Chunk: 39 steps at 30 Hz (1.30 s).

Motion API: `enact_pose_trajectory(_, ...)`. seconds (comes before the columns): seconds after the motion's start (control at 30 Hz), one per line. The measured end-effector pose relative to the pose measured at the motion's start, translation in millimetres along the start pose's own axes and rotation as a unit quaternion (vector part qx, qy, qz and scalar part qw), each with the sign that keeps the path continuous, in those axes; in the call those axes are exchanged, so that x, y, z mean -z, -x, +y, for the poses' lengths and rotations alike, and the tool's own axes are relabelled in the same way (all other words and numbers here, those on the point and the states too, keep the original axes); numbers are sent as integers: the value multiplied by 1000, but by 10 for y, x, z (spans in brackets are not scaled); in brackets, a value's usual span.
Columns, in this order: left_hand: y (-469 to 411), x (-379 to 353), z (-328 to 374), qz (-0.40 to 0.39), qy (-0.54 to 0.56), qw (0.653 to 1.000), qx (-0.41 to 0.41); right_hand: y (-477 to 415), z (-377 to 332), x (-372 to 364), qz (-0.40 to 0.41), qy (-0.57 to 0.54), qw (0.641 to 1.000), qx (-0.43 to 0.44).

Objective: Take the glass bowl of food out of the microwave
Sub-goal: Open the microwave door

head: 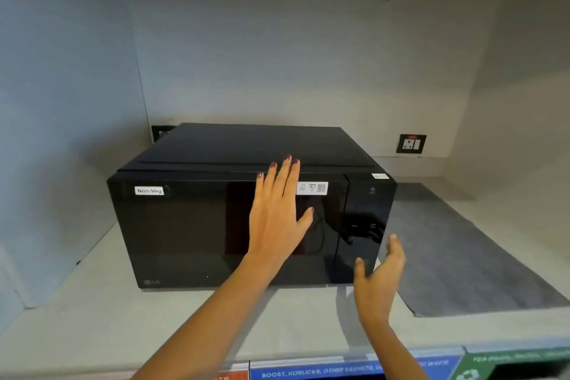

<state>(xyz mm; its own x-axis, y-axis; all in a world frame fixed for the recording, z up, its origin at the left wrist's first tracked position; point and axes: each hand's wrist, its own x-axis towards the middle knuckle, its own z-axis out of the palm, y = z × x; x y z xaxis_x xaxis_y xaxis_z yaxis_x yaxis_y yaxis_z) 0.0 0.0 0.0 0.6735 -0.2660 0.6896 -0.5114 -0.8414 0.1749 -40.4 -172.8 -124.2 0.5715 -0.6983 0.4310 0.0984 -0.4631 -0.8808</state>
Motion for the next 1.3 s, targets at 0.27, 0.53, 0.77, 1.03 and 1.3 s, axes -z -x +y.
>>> enact_pose_trajectory(0.27, 24, -22, -27, 13, -8, 1000, 4, 104, 312, -69, -119, 3, 986, -119)
enact_pose_trajectory(0.53, 11, -20, 7, 25, 11, 999, 21, 166, 418, -165, -109, -14, 983, -145)
enact_pose_trajectory(0.77, 18, -19, -2, 31, 20, 999, 22, 156, 524, -220, -89, 11, 987, -135)
enact_pose_trajectory(1.03, 28, -19, -19, 23, 14, 1000, 13, 156, 563, -281, -69, 23, 988, -139)
enact_pose_trajectory(1.3, 142, -15, 76, 56, 28, 998, 26, 167, 540, -348, -51, 15, 988, -145)
